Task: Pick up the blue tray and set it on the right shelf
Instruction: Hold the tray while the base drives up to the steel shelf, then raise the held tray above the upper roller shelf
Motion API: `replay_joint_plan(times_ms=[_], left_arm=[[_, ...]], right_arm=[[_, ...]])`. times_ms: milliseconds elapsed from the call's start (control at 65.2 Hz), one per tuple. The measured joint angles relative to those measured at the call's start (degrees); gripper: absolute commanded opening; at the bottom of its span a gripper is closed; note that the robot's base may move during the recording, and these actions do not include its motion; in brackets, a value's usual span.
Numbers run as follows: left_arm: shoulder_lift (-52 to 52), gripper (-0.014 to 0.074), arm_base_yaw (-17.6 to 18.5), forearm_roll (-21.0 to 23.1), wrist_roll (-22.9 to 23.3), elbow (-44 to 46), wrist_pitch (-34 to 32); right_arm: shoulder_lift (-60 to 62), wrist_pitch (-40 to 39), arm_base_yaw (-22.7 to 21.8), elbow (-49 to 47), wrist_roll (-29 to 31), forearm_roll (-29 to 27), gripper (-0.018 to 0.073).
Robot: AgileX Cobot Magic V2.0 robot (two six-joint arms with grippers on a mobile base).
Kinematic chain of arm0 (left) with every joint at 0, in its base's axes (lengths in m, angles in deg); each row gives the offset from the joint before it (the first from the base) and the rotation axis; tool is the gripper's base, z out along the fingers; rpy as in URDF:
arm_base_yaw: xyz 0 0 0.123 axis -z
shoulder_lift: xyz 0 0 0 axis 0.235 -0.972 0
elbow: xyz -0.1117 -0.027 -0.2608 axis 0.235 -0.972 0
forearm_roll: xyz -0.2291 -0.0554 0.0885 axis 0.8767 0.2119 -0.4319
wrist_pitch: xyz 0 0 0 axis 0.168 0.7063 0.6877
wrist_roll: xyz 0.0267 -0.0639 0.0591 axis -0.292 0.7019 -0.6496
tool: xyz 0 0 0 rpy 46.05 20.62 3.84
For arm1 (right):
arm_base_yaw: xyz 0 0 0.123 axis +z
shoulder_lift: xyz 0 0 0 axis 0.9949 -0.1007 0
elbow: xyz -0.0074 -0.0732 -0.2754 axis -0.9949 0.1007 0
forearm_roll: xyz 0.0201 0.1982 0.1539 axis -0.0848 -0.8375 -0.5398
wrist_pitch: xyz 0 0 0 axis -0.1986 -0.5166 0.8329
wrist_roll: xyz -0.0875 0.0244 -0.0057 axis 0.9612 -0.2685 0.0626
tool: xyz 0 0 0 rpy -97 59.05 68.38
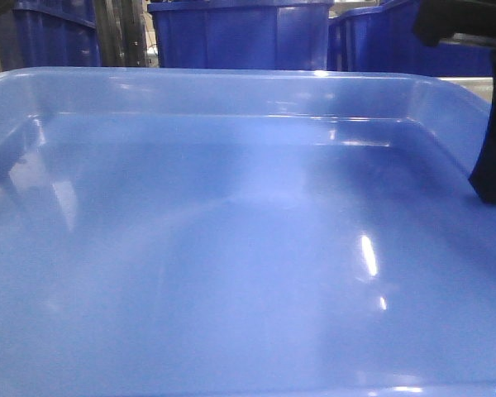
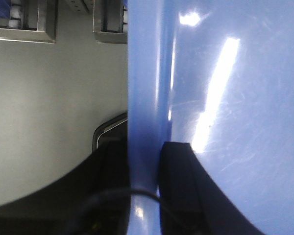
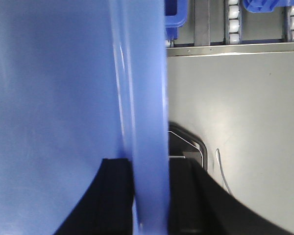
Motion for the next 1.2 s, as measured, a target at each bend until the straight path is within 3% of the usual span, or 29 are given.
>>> replay_joint_plan(times_ms=[199,414,568,752,967,1197], left_arm=[[0.00,0.0022,0.00,-0.78,0.00,1.06,-1.68],[0.00,0.0023,-0.73,-5.60,0.00,5.97,-5.25],[-2.68,0.0023,-4.22,-8.34,-0.53,12.19,-5.40],[-8.49,0.0023,-8.05,-11.34,-4.67,21.00,-6.54],[-16.14,0.0023,-11.99,-13.88,-7.60,30.57,-11.23],[-23.53,0.0023,-16.59,-15.07,-8.49,36.11,-18.75]], right_arm=[[0.00,2.31,0.00,-2.69,0.59,1.18,0.0142],[-1.14,5.75,-0.59,-14.36,4.07,5.39,0.0142],[-5.74,7.50,-1.69,-24.39,6.42,6.94,0.0142],[-13.36,8.07,-4.56,-35.15,8.12,7.94,0.0142],[-21.45,7.78,-8.40,-45.28,8.37,9.06,0.0142],[-28.31,1.61,-11.32,-51.33,9.74,9.06,0.0142]])
